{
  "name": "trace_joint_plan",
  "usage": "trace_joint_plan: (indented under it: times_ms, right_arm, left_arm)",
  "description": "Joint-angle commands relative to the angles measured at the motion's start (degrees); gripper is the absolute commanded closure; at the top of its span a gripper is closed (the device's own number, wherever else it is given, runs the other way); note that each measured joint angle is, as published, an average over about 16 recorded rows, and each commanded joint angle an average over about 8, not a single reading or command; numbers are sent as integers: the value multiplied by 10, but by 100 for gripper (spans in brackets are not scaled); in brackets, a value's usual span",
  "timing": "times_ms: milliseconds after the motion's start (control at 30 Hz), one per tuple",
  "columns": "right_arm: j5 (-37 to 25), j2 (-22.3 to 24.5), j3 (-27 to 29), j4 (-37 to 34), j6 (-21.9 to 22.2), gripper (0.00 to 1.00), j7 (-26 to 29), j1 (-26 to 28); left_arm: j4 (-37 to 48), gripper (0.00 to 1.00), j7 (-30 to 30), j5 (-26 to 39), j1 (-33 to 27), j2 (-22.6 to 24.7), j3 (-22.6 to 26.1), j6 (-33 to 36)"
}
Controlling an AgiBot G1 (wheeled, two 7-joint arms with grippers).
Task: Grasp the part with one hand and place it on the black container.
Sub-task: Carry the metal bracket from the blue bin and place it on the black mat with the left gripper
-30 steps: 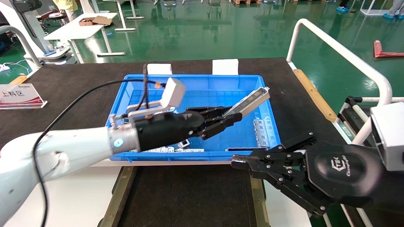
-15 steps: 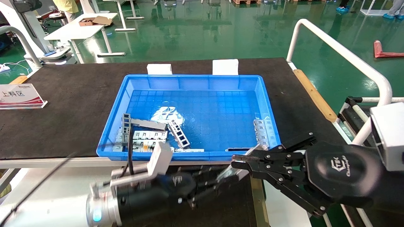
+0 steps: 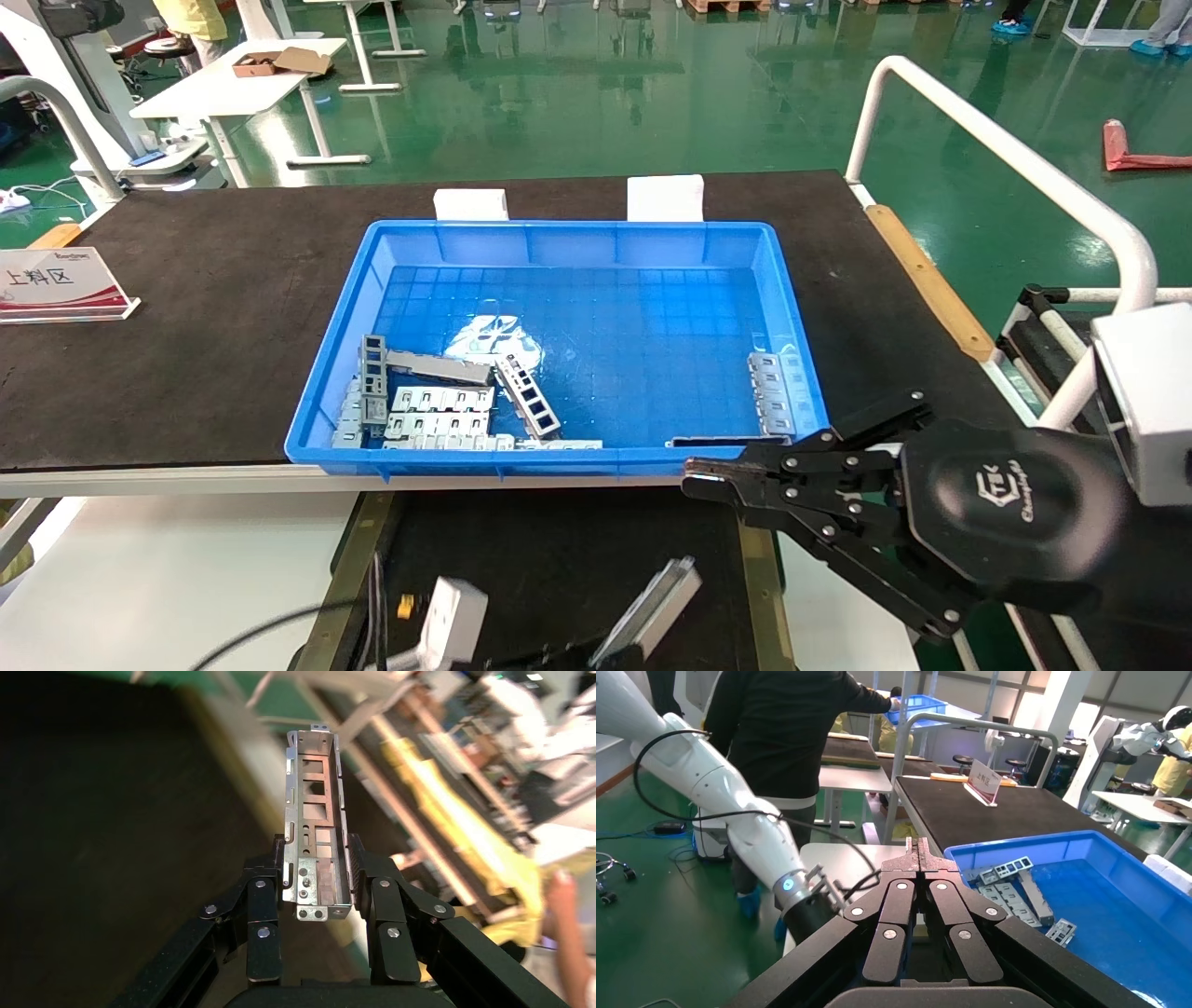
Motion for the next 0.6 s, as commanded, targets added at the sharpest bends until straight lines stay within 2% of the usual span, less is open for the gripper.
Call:
trace_joint_plan:
  times_ms: [33, 300, 600]
  right_arm:
    - [0, 0, 0, 0, 0, 100, 0, 0]
    - [0, 0, 0, 0, 0, 100, 0, 0]
    - [0, 0, 0, 0, 0, 100, 0, 0]
  left_arm:
    - [-3, 100, 3, -5, 21, 2, -1, -26]
    - [32, 100, 36, -28, 73, 75, -59, -117]
    - [107, 100, 90, -23, 89, 174, -134, -149]
